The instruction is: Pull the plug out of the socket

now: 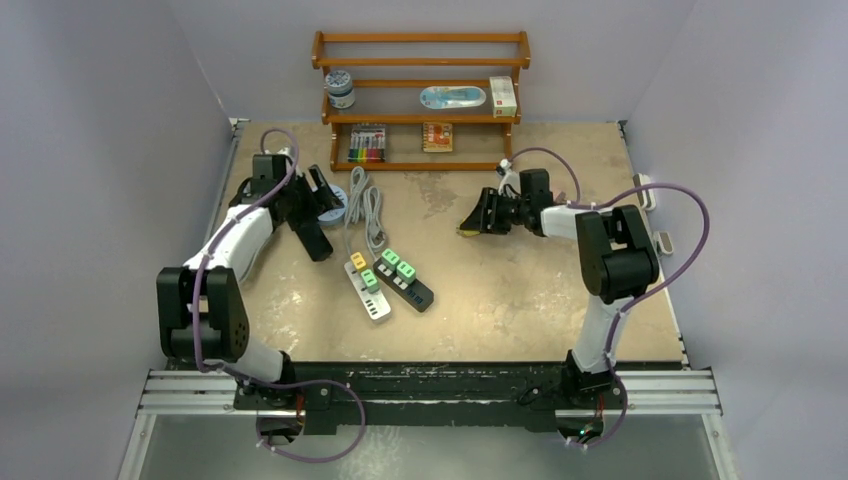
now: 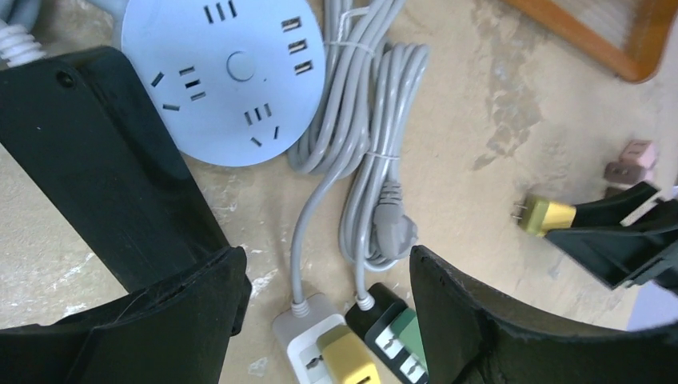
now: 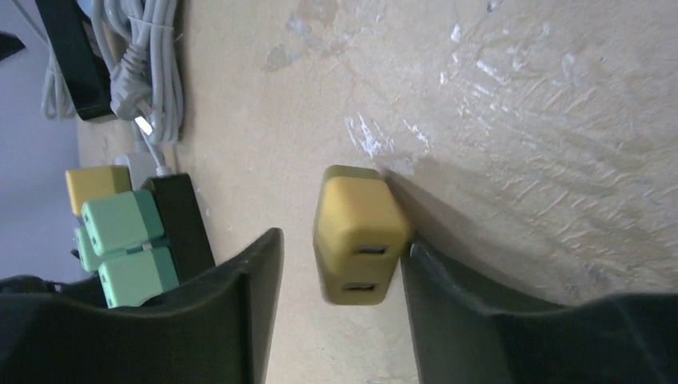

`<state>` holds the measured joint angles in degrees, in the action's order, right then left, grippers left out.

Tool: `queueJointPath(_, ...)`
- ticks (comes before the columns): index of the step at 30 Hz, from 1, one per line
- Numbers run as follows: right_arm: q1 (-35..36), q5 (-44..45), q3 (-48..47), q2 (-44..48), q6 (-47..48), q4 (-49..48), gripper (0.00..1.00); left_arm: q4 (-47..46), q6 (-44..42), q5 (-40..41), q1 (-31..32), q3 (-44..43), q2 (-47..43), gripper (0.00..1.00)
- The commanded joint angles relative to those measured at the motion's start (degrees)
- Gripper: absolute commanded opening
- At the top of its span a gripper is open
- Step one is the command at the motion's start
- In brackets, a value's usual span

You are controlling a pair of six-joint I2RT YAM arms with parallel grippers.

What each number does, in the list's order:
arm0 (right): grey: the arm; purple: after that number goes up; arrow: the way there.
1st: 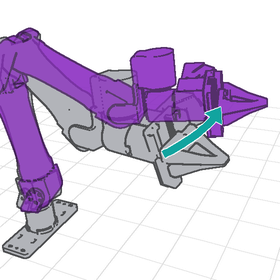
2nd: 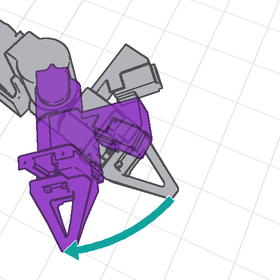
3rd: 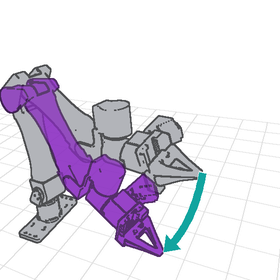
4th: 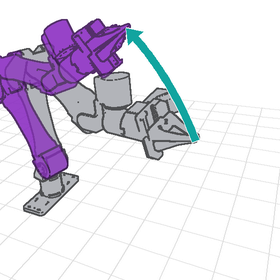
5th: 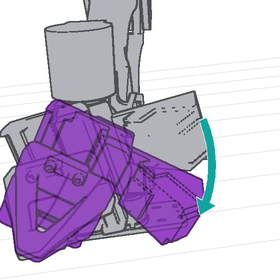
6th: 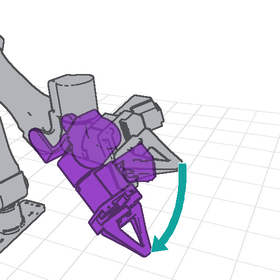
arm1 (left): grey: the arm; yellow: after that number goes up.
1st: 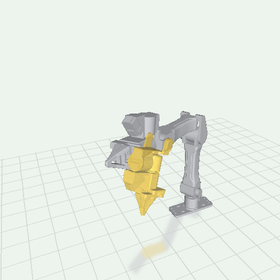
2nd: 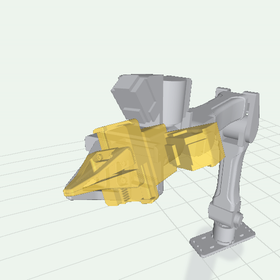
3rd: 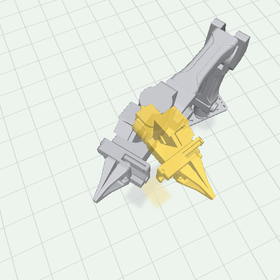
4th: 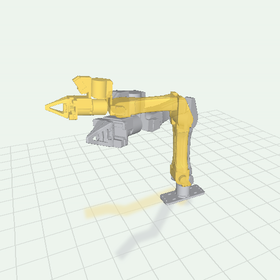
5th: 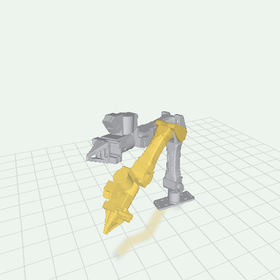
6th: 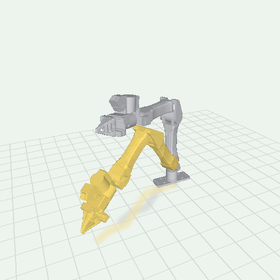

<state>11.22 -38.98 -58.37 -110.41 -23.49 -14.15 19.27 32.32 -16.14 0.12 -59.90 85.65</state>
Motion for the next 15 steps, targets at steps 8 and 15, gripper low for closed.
queueJointPath(8, 1.2, 13.9, -4.0, 12.9, 5.5, 3.3, 0.99, 9.4, -7.6, 6.1, 5.5, -6.7, 7.1, 0.71)
queueJointPath(15, 14.9, 22.3, -7.2, 19.5, 16.9, 4.9, 0.99, 9.1, -4.5, 5.8, 5.9, -3.5, 2.0, 0.71)
